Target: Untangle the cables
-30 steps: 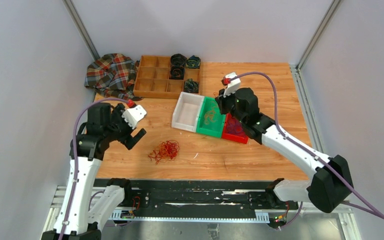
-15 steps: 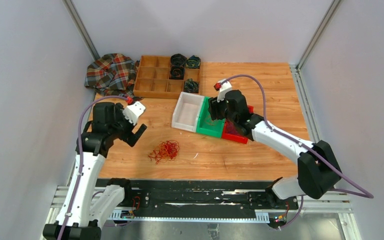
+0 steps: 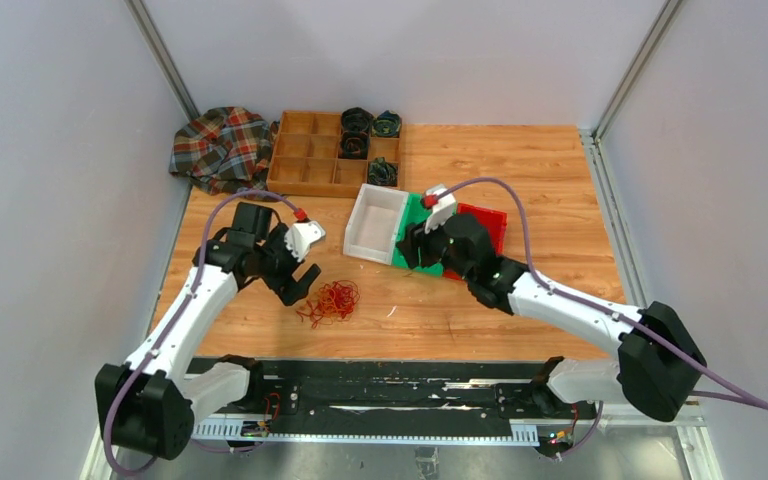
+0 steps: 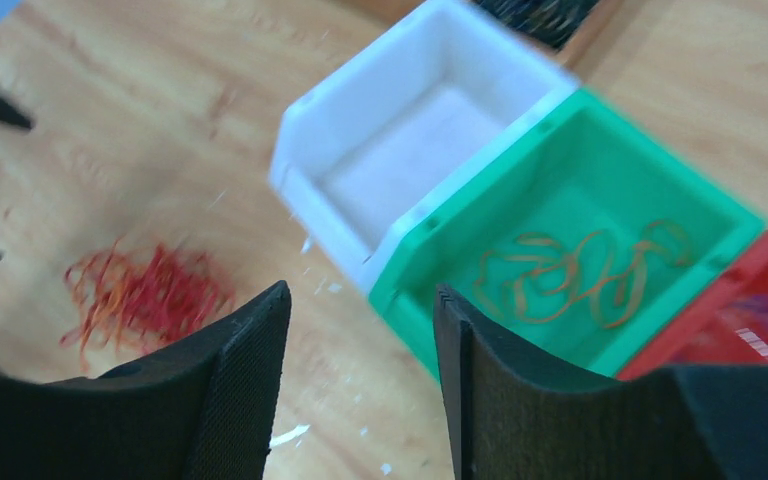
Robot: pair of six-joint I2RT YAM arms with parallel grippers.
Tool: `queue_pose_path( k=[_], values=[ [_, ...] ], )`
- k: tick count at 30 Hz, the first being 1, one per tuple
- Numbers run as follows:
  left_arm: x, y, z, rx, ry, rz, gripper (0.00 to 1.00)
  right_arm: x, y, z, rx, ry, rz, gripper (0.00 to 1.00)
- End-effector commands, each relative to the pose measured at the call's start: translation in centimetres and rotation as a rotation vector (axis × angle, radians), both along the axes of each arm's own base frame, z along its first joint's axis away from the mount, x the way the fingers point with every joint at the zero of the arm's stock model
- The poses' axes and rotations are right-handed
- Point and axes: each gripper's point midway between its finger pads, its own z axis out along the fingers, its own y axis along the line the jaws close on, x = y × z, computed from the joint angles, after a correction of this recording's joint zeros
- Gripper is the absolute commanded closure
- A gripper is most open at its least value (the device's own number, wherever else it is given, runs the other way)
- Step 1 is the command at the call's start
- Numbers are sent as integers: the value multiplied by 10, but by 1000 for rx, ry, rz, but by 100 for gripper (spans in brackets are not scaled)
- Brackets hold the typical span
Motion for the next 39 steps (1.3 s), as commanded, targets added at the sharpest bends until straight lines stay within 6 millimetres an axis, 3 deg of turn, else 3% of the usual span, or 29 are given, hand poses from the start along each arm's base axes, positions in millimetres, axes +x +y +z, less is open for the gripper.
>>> queue_pose_path(
  k=[1, 8, 16, 26, 30, 34, 37, 39],
  values=[
    [7, -22, -11, -43, 6, -96, 4, -28, 24, -11, 47, 8, 51, 47],
    [1, -44, -35, -77, 77, -200, 16, -46, 30, -13, 54, 7, 78, 61],
    [-3, -40, -61, -35, 104, -254, 45, -51, 29, -15, 68, 27, 80, 70],
    [7, -50, -52, -90, 81, -231, 58, -64, 33, -21, 85, 61, 113, 76],
    [10, -48, -55, -78, 75, -226, 73, -70, 35, -26, 95, 81, 123, 81],
    [14, -49, -54, -82, 78, -205, 99, -74, 39, -28, 103, 89, 131, 88],
    [16, -51, -38, -98, 69, -192, 99, -75, 43, -26, 109, 87, 141, 90],
    [12, -52, -18, -112, 61, -196, 99, -75, 50, -20, 122, 78, 160, 84]
  ],
)
